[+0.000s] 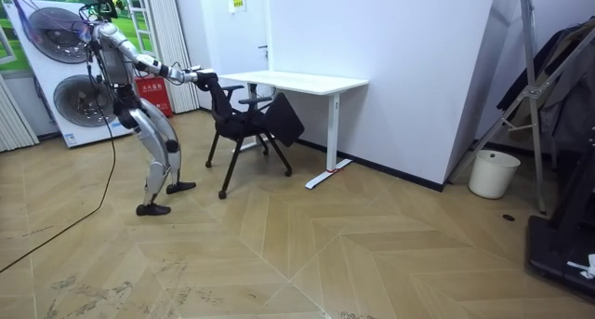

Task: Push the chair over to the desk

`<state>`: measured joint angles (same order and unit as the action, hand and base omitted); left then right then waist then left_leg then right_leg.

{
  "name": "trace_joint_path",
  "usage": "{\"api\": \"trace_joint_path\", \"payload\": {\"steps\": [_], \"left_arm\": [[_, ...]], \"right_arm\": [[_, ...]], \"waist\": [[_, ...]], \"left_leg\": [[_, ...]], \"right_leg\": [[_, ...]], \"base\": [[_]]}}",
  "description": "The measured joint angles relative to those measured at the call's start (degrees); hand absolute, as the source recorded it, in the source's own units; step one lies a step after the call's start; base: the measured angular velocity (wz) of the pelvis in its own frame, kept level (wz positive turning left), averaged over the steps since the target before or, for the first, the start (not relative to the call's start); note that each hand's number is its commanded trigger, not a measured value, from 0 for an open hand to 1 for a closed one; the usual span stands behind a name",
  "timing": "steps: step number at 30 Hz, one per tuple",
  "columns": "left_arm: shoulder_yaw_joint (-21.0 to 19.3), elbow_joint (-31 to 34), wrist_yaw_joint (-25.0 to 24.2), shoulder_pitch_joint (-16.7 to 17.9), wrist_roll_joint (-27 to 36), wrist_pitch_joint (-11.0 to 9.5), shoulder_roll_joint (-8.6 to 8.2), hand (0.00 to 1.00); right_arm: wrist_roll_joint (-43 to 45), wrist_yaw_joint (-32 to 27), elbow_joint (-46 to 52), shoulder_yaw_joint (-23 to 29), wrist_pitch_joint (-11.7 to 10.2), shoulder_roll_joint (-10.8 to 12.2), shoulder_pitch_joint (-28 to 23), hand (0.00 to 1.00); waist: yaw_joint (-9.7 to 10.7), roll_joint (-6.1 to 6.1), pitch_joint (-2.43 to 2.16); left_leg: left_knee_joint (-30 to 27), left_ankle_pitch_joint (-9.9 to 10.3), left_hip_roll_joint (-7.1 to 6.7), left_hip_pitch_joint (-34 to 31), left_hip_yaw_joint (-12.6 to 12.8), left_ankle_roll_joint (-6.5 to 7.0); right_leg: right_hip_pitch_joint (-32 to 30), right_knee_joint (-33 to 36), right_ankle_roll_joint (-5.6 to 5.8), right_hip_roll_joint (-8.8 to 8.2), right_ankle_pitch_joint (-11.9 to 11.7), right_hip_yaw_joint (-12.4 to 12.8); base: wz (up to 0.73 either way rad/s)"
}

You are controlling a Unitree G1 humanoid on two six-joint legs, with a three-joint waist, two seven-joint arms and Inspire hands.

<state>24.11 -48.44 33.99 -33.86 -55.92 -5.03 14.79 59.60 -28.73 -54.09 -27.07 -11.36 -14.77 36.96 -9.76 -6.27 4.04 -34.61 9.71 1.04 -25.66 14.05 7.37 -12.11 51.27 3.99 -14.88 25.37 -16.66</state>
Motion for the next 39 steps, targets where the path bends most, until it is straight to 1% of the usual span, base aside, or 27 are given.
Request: {"api": "trace_joint_path", "payload": {"steps": [1, 3, 4, 5, 6, 7, 9, 10, 11, 12, 13, 14, 15, 16, 17, 18, 19, 20, 21, 22, 23, 25, 27, 30, 32, 34, 39], "left_arm": [[-0.20, 0.24, -0.41, 0.00, 0.05, 0.02, 0.03, 1.00], [-1.17, 1.25, -1.19, 0.45, 0.03, 0.03, 0.04, 1.00], [-1.41, 1.91, -1.16, 1.36, -0.02, -0.19, 0.27, 1.00], [-1.45, 2.23, -1.16, 1.77, -0.02, -0.32, 0.37, 1.00], [-1.53, 2.57, -1.10, 2.37, -0.03, -0.31, 0.37, 1.00], [-1.37, 2.64, -1.12, 2.54, 0.01, -0.26, 0.50, 1.00], [-0.65, 2.16, -1.18, 2.01, -0.04, -0.32, 0.69, 1.00], [-0.65, 2.24, -0.93, 2.17, -0.04, -0.37, 0.83, 1.00], [-0.65, 2.27, -0.83, 2.18, -0.04, -0.40, 0.89, 1.00], [-0.65, 2.43, -0.55, 2.24, -0.03, -0.62, 1.24, 1.00], [-0.60, 2.31, 0.18, 2.30, 0.00, -0.89, 1.58, 1.00], [-0.60, 2.25, 0.53, 2.29, 0.04, -0.91, 1.68, 1.00], [-0.81, 2.18, 1.05, 2.27, 0.12, -0.91, 1.83, 1.00], [-0.99, 1.71, 1.69, 2.31, 0.16, -1.02, 1.87, 1.00], [-1.04, 1.46, 1.89, 2.33, 0.16, -1.04, 1.91, 1.00], [-1.17, 1.10, 2.12, 2.32, 0.16, -1.05, 1.95, 1.00], [-1.14, 0.51, 2.39, 2.08, 0.16, -1.11, 1.99, 1.00], [-1.09, 0.32, 2.41, 2.02, 0.16, -1.10, 1.98, 1.00], [-0.93, 0.30, 2.53, 2.10, 0.39, -0.72, 2.00, 1.00], [-0.65, 0.36, 2.56, 2.16, 0.75, -0.20, 1.79, 1.00], [-0.49, 0.40, 2.61, 2.28, 0.86, -0.10, 1.76, 1.00], [-0.05, 0.60, 3.00, 2.55, 1.30, 0.81, 1.29, 1.00], [-0.32, 0.58, 3.42, 2.55, 1.60, 0.94, 1.13, 1.00], [-0.69, 0.59, 4.05, 2.55, 1.83, 1.19, 0.58, 1.00], [-0.87, 0.57, 4.05, 2.55, 1.89, 1.42, 0.38, 1.00], [-1.28, 1.29, 3.93, 2.54, 1.92, 1.72, 0.52, 1.00], [-1.36, 2.53, 3.38, 2.21, 2.60, 2.23, 0.80, 1.00]], "right_arm": [[0.00, -0.08, 0.00, -0.01, 0.03, 0.04, 0.09, 1.00], [0.03, -0.09, 0.23, -0.08, 0.16, 0.05, 0.59, 1.00], [0.03, -0.07, 0.09, -0.57, 0.23, 0.14, 0.61, 1.00], [-0.04, -0.10, 0.09, -0.97, 0.26, 0.14, 0.60, 1.00], [-0.18, -0.10, -0.01, -1.25, 0.27, 0.08, 0.57, 1.00], [-0.45, -0.13, -0.73, -1.25, 0.29, 0.49, 0.53, 1.00], [-1.53, -0.48, -1.17, -1.24, 0.19, 0.79, -0.12, 1.00], [-1.56, -0.68, -1.39, -1.25, 0.20, 1.07, -0.12, 1.00], [-1.55, -0.79, -1.38, -1.30, 0.20, 1.03, -0.13, 1.00], [-1.55, -1.27, -1.38, -1.52, 0.55, 1.14, -0.14, 1.00], [-1.56, -1.71, -1.16, -1.74, 0.86, 1.35, -0.14, 1.00], [-1.56, -1.95, -0.88, -2.12, 1.28, 1.45, -0.09, 1.00], [-1.57, -2.43, -0.78, -2.81, 2.07, 1.56, 0.16, 1.00], [-1.50, -2.50, -0.77, -3.06, 2.59, 1.99, 0.30, 1.00], [-1.30, -2.56, -0.80, -3.06, 2.89, 2.35, 0.30, 1.00], [-1.14, -2.66, -0.82, -3.06, 3.18, 2.71, 0.29, 1.00], [-1.12, -2.66, -0.78, -3.06, 3.32, 3.01, 0.28, 1.00], [-1.12, -2.66, -0.83, -3.06, 3.43, 3.19, 0.27, 1.00], [-1.15, -2.65, -1.02, -3.06, 3.60, 3.56, 0.25, 1.00], [-1.18, -2.61, -1.05, -3.06, 3.66, 3.55, 0.12, 1.00], [-1.18, -2.46, -1.08, -3.06, 3.70, 3.55, 0.11, 1.00], [-1.21, -1.77, -0.99, -3.10, 3.69, 3.28, 0.26, 1.00], [-1.17, -1.39, -0.52, -3.37, 3.73, 2.99, 0.70, 1.00], [-1.17, -0.56, 0.36, -4.11, 3.75, 2.43, 1.40, 1.00], [-1.17, -0.34, 0.27, -4.42, 3.75, 2.37, 1.80, 1.00], [-1.17, -0.28, 0.44, -4.70, 3.84, 2.21, 2.44, 1.00], [-1.44, 0.72, 1.71, -4.93, 3.97, 1.46, 3.22, 1.00]], "waist": [[-0.67, -0.66, -0.02], [-1.76, -1.15, 0.23], [-1.96, -1.00, -0.18], [-2.33, -0.95, -0.21], [-3.82, -0.59, -0.41], [-4.32, -0.62, -0.30], [-3.82, -1.58, 0.01], [-4.41, -1.03, 0.19], [-4.63, -0.57, 0.36], [-4.96, 0.22, 0.39], [-5.22, 0.92, 0.45], [-5.71, 1.17, 0.40], [-6.51, 1.75, 0.53], [-6.93, 2.63, 0.66], [-7.03, 2.79, 0.54], [-6.86, 2.59, 0.45], [-5.97, 2.44, 0.39], [-5.47, 2.16, 0.35], [-4.33, 1.48, 0.35], [-3.46, 1.29, 0.38], [-3.25, 1.35, 0.35], [-3.43, 1.38, 0.33], [-3.44, 1.33, 0.36], [-3.42, 1.27, 0.40], [-3.40, 1.33, 0.47], [-3.25, 1.28, 0.53], [-2.79, 1.13, 0.64]], "left_leg": [[-0.17, 0.40, 0.57, 0.35, 1.96, -0.17], [-1.35, 1.15, 0.53, 0.48, 2.39, -0.88], [-1.79, 1.93, -1.32, 0.15, 0.23, -1.51], [-1.70, 2.56, -2.67, 0.10, -1.60, -1.73], [-1.29, 3.15, -4.15, -0.37, -4.76, -1.68], [-1.86, 3.19, -4.63, 0.00, -6.05, -1.59], [-3.32, 3.40, -4.74, 0.95, -6.55, -1.27], [-3.92, 3.49, -4.63, 1.07, -7.87, -1.39], [-4.03, 3.58, -4.75, 1.10, -9.05, -1.54], [-3.74, 3.74, -4.78, 1.21, -11.07, -1.79], [-3.13, 3.74, -4.92, 1.33, -13.21, -1.81], [-2.66, 3.74, -4.96, 1.38, -14.31, -1.82], [-1.71, 3.61, -4.95, 1.66, -16.05, -2.01], [-0.84, 3.21, -5.02, 2.20, -18.43, -2.60], [-0.21, 2.98, -5.27, 2.46, -19.78, -2.96], [0.80, 2.49, -6.49, 2.88, -22.55, -3.60], [1.01, 2.09, -7.18, 3.17, -24.72, -4.12], [0.95, 1.97, -7.61, 3.35, -25.77, -4.34], [0.53, 2.17, -8.50, 3.57, -27.56, -5.13], [-0.74, 2.79, -8.63, 3.57, -28.73, -6.21], [-1.26, 3.08, -8.50, 3.48, -28.71, -6.73], [-1.58, 4.19, -7.04, 3.96, -28.28, -8.34], [-0.59, 4.47, -6.37, 4.23, -28.22, -8.92], [1.52, 4.07, -5.50, 4.88, -28.46, -10.19], [2.45, 3.97, -5.13, 5.63, -28.82, -10.52], [3.07, 3.89, -4.52, 5.83, -29.58, -11.52], [4.06, 3.76, -3.61, 5.96, -29.90, -12.37]], "right_leg": [[1.45, 1.47, -0.14, -0.40, 0.88, -0.93], [1.43, 0.08, 0.11, -1.07, 2.00, -0.76], [1.50, -1.11, 0.18, -0.72, 2.04, -0.66], [1.53, -1.52, 0.47, -0.64, 2.00, -0.42], [1.43, -0.35, 1.49, 0.29, 1.77, 0.49], [0.72, 5.15, 1.18, 0.20, -0.47, 1.51], [-0.08, 10.66, -0.98, -0.44, -4.88, 2.30], [-0.97, 11.98, -2.03, 0.17, -7.45, 2.34], [-1.22, 12.26, -2.37, 0.69, -8.72, 2.26], [-2.27, 12.84, -2.76, 1.96, -11.66, 2.33], [-3.90, 13.66, -2.86, 2.89, -13.32, 2.62], [-4.94, 13.50, -2.53, 3.45, -12.48, 2.73], [-7.66, 12.19, -2.35, 4.54, -9.40, 2.68], [-9.64, 8.75, -2.90, 5.93, -7.70, 2.22], [-10.76, 5.96, -3.05, 6.48, -7.45, 2.20], [-12.22, -0.03, -3.08, 6.79, -7.42, 2.45], [-12.79, -7.26, -3.12, 7.26, -7.81, 2.80], [-12.89, -10.88, -3.16, 7.42, -8.32, 3.58], [-12.77, -17.00, -2.89, 7.73, -9.54, 5.80], [-11.93, -18.05, -3.14, 8.36, -11.70, 6.27], [-11.53, -17.94, -3.55, 8.87, -11.95, 6.22], [-10.67, -17.24, -5.40, 9.03, -13.06, 4.32], [-10.62, -17.21, -6.52, 9.10, -13.72, 3.52], [-10.46, -17.12, -8.16, 9.19, -13.42, 2.28], [-9.98, -17.13, -8.54, 9.41, -13.04, 1.72], [-9.71, -17.28, -9.28, 9.85, -12.25, 0.78], [-9.53, -17.19, -10.29, 10.04, -10.97, -0.73]], "base": [[-0.12], [-0.40], [-0.44], [-0.57], [-0.50], [-0.24], [0.21], [0.00], [-0.26], [-0.21], [-0.26], [-0.49], [-0.56], [-0.44], [0.06], [0.50], [0.62], [0.80], [0.85], [0.80], [0.58], [0.28], [0.17], [0.16], [0.13], [0.13], [0.15]]}}
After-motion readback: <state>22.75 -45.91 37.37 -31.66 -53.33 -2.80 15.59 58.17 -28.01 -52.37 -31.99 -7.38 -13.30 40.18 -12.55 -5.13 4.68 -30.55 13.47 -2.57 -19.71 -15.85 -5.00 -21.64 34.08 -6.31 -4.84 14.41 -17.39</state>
